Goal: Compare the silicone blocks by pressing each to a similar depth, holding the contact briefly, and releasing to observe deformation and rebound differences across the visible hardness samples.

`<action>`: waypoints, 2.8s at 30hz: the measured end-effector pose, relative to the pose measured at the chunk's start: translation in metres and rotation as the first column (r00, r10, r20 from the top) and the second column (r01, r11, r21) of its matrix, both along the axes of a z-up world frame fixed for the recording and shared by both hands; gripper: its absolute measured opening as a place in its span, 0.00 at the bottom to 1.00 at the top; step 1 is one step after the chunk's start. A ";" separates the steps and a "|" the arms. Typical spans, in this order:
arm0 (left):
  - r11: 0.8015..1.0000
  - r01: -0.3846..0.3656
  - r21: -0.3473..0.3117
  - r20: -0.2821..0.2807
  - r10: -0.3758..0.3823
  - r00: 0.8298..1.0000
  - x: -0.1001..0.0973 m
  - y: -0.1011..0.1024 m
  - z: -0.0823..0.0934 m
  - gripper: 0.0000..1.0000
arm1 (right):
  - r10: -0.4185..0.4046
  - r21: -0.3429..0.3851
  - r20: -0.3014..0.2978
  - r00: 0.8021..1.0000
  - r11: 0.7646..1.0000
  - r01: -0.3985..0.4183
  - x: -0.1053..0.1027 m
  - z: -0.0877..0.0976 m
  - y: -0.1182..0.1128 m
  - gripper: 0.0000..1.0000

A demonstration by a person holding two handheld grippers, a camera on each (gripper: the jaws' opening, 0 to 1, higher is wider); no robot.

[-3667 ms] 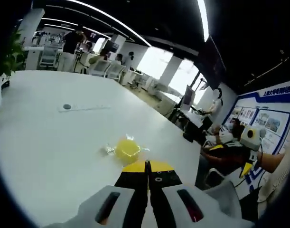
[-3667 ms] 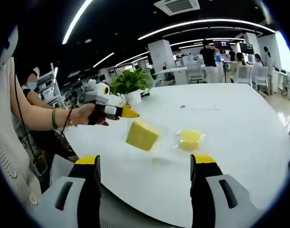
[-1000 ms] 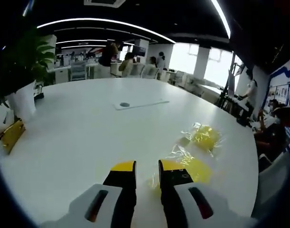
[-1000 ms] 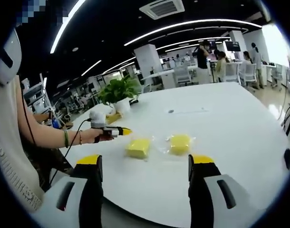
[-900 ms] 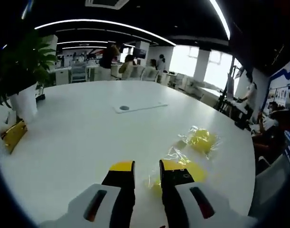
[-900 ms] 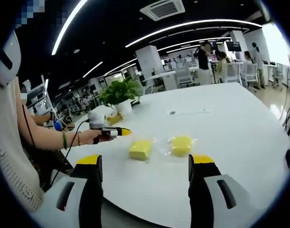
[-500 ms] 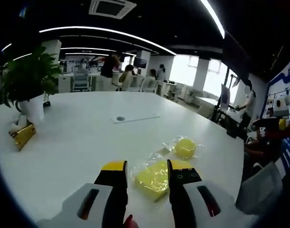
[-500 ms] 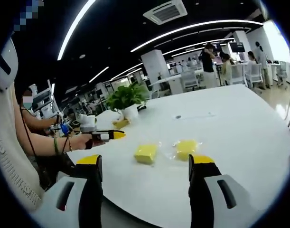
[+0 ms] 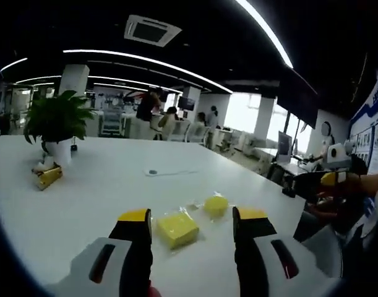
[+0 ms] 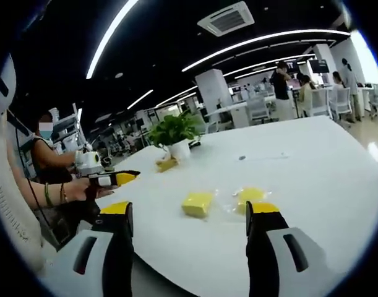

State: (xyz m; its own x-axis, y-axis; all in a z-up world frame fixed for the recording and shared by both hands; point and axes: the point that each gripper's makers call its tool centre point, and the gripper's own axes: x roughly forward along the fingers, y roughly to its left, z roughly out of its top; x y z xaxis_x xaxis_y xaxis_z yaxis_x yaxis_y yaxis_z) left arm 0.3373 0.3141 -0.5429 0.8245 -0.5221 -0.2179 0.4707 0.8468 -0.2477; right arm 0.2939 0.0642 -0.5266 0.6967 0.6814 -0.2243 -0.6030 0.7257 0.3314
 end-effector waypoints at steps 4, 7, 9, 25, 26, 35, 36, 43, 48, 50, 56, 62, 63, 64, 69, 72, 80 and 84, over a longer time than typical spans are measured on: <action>0.999 -0.035 0.010 -0.011 0.035 0.999 -0.021 0.012 0.001 0.60 | 0.015 -0.005 -0.003 1.000 1.000 -0.015 -0.002 -0.003 0.008 0.76; 0.998 -0.055 0.014 -0.013 0.056 0.998 -0.031 0.020 0.002 0.61 | 0.007 -0.013 0.006 1.000 1.000 -0.007 -0.003 -0.003 0.009 0.76; 0.997 -0.070 0.009 -0.018 0.071 0.997 -0.037 0.027 0.003 0.62 | -0.005 -0.016 0.008 1.000 1.000 0.005 -0.004 -0.003 0.007 0.76; 0.995 -0.077 0.063 -0.011 0.078 0.997 -0.067 0.032 0.011 0.68 | -0.037 -0.013 -0.008 0.999 0.999 0.037 -0.025 -0.006 -0.010 0.75; 0.994 -0.084 0.069 -0.017 0.085 0.996 -0.067 0.034 0.010 0.70 | -0.041 -0.015 -0.009 0.999 0.999 0.041 -0.026 -0.006 -0.011 0.75; 0.994 -0.074 0.075 -0.036 0.077 0.996 -0.072 0.043 0.010 0.70 | -0.060 -0.037 -0.018 0.998 0.998 0.060 -0.028 -0.007 -0.015 0.75; 0.995 -0.073 0.072 -0.040 0.076 0.996 -0.072 0.044 0.010 0.71 | -0.064 -0.036 -0.019 0.998 0.997 0.063 -0.029 -0.007 -0.015 0.75; 0.999 -0.038 0.025 -0.057 0.040 0.998 -0.064 0.040 0.011 0.74 | -0.098 -0.043 -0.017 0.995 0.994 0.097 -0.031 -0.006 -0.007 0.75; 0.998 0.034 0.046 -0.090 -0.030 0.995 -0.060 0.039 -0.003 0.73 | -0.116 -0.077 -0.024 0.993 0.991 0.113 -0.031 -0.012 -0.009 0.75; 0.998 0.037 0.057 -0.097 -0.032 0.995 -0.059 0.041 -0.007 0.73 | -0.112 -0.088 -0.026 0.993 0.990 0.109 -0.031 -0.012 -0.010 0.75; 1.000 0.001 -0.011 -0.167 -0.003 0.986 -0.055 0.038 -0.006 0.74 | -0.097 -0.101 -0.032 0.995 0.991 0.093 -0.026 -0.010 -0.018 0.75; 0.989 0.017 -0.148 -0.207 -0.048 0.977 -0.042 0.012 0.018 0.76 | -0.090 -0.082 -0.014 0.996 0.993 0.088 -0.023 -0.002 -0.024 0.75; 0.989 0.027 -0.143 -0.204 -0.056 0.977 -0.037 0.006 0.022 0.76 | -0.088 -0.073 -0.017 0.996 0.994 0.087 -0.023 -0.002 -0.025 0.75; 0.991 0.042 -0.128 -0.204 -0.068 0.977 -0.035 0.001 0.022 0.76 | -0.088 -0.067 -0.018 0.996 0.994 0.087 -0.022 -0.003 -0.026 0.75; 0.992 0.101 -0.081 -0.216 -0.116 0.969 -0.018 -0.029 0.024 0.76 | -0.069 -0.077 -0.023 0.997 0.995 0.067 -0.021 -0.012 -0.027 0.75; 0.993 0.103 -0.053 -0.227 -0.112 0.967 -0.004 -0.043 0.022 0.76 | -0.074 -0.085 -0.018 0.997 0.994 0.072 -0.020 -0.020 -0.031 0.73; 0.985 0.159 -0.070 -0.278 -0.172 0.945 0.027 -0.095 0.030 0.70 | -0.046 -0.060 -0.043 0.998 0.997 0.043 -0.018 -0.032 -0.032 0.73; 0.982 0.163 -0.091 -0.294 -0.183 0.938 0.047 -0.114 0.034 0.67 | -0.037 -0.054 -0.053 0.998 0.998 0.035 -0.016 -0.036 -0.032 0.73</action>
State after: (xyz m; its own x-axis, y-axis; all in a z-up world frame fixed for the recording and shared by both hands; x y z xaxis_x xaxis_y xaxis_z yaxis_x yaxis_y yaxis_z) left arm 0.3840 0.2006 -0.5086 0.6219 -0.6720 -0.4020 0.5043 0.7365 -0.4508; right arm 0.2779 0.0324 -0.5626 0.7065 0.6421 -0.2977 -0.5584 0.7642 0.3228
